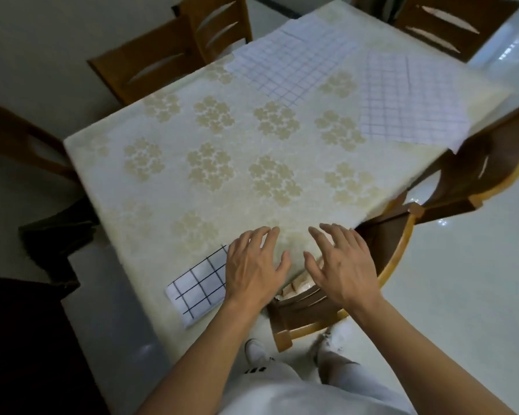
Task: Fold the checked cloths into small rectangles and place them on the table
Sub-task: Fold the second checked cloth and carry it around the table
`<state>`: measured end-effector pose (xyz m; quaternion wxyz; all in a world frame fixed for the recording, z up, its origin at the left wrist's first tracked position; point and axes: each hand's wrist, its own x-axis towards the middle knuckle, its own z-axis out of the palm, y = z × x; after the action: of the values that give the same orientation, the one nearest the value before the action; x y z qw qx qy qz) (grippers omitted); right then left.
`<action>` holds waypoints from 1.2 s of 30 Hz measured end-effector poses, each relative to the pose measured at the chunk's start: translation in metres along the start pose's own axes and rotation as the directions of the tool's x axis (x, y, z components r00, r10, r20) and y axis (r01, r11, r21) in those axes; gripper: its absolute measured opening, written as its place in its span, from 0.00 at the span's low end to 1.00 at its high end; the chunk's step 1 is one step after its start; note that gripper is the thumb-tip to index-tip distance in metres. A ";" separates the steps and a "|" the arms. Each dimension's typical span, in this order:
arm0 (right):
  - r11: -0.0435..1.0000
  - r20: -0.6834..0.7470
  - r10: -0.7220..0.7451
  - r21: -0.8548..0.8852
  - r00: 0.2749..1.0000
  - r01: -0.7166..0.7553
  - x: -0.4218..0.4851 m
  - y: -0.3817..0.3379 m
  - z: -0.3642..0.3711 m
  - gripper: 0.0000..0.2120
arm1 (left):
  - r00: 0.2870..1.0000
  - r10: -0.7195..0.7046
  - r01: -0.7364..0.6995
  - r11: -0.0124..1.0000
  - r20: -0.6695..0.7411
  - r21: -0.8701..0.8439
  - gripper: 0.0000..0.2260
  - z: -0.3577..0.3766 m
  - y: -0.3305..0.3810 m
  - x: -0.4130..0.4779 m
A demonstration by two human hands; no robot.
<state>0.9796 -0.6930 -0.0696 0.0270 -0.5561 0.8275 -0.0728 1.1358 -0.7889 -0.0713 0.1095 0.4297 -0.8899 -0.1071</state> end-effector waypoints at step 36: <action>0.925 -0.056 0.375 0.082 0.925 -0.370 0.019 0.499 -0.070 0.25 | 0.938 0.344 -0.343 0.939 0.039 -0.028 0.19 0.158 0.450 0.222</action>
<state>0.5066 -0.5191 -0.0748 0.0305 -0.3845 0.9154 -0.1151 0.6223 -0.6753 -0.0705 0.1117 0.2641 -0.9522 -0.1050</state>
